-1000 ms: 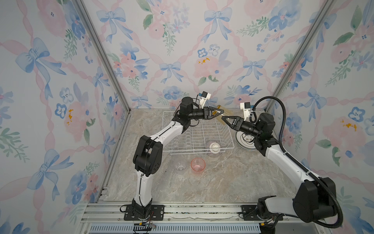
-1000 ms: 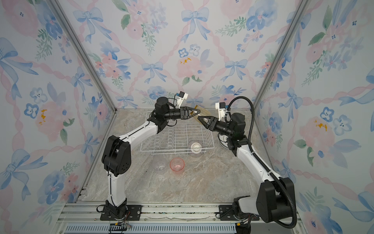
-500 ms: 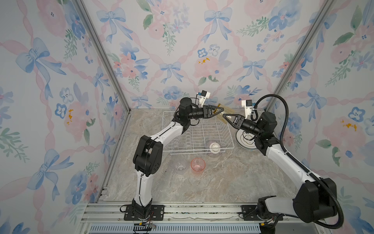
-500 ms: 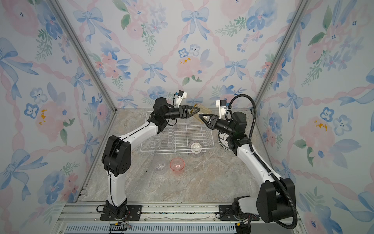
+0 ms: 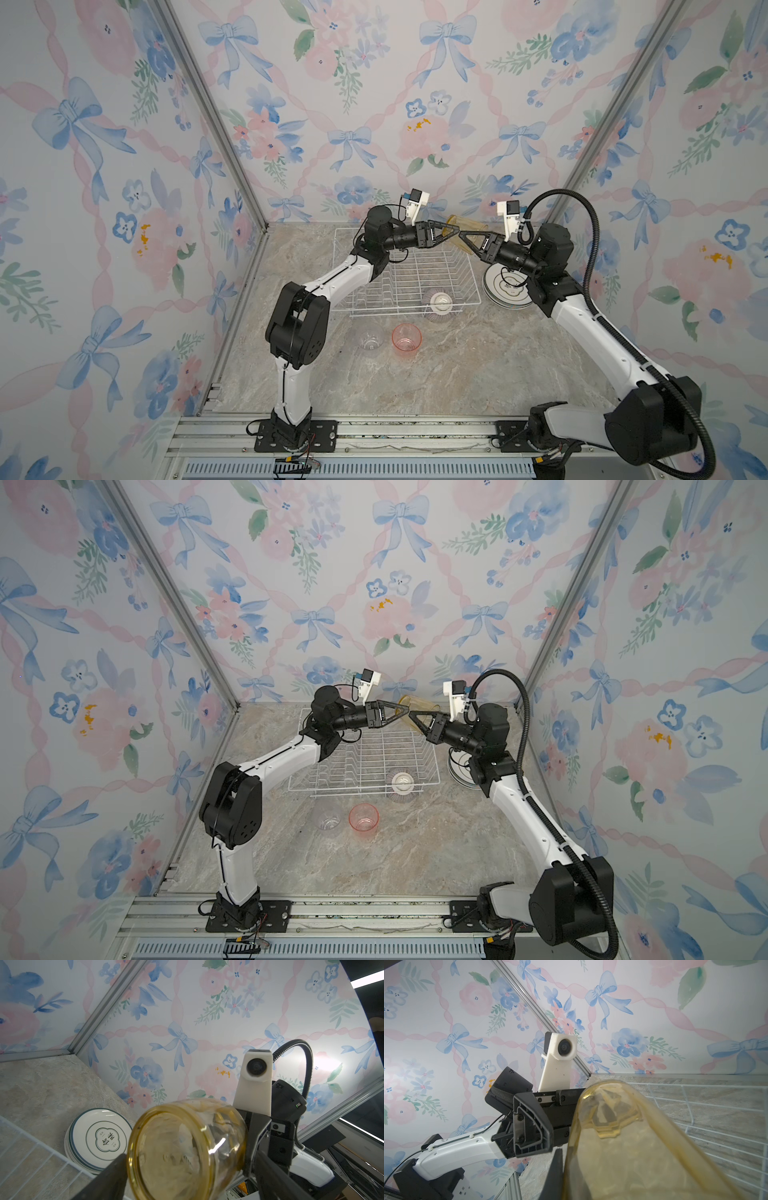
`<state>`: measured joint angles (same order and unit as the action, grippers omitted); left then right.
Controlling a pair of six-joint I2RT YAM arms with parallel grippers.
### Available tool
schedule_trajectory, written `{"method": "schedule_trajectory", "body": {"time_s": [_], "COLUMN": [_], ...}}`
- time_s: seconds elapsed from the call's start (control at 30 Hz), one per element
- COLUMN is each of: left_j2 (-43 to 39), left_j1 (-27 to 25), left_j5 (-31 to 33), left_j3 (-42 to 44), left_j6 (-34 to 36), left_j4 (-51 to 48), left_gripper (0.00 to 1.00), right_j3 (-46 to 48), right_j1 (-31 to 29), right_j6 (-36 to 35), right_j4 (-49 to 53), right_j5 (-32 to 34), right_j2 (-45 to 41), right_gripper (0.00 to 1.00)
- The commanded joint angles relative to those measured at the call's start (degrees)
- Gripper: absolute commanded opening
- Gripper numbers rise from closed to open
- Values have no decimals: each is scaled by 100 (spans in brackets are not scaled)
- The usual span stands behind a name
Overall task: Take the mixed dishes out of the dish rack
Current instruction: 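Carry the yellow cup down with the right gripper while the left gripper withdraws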
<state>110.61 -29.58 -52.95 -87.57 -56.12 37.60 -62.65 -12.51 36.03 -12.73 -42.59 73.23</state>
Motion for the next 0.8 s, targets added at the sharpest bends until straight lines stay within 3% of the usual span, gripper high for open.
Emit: {"method": "schedule_trajectory", "body": {"time_s": [0.0, 0.2, 0.33, 0.47, 0.77], "left_j2": [-454, -902, -1256, -1455, -2140], "left_j1": [190, 477, 568, 564, 741], "left_j5": [80, 366, 1170, 2728, 4251], "left_j3": [259, 852, 742, 143, 348], "left_j6": [311, 771, 2116, 3447, 4191], "left_j4": [223, -214, -2207, -4513, -5582], "left_gripper": [89, 89, 89, 90, 91], "right_j3": [-440, -1133, -1435, -1566, -1318], "right_j1": [-99, -594, -1331, -2205, -3567], "right_j6": [-927, -2648, -3349, -3544, -3275], "right_j4": [1325, 4216, 5793, 6901, 7965], "right_j5": [310, 1394, 2397, 3204, 3748], "right_j2": [-369, -771, -878, -818, -172], "right_gripper": [0, 0, 0, 0, 0]}}
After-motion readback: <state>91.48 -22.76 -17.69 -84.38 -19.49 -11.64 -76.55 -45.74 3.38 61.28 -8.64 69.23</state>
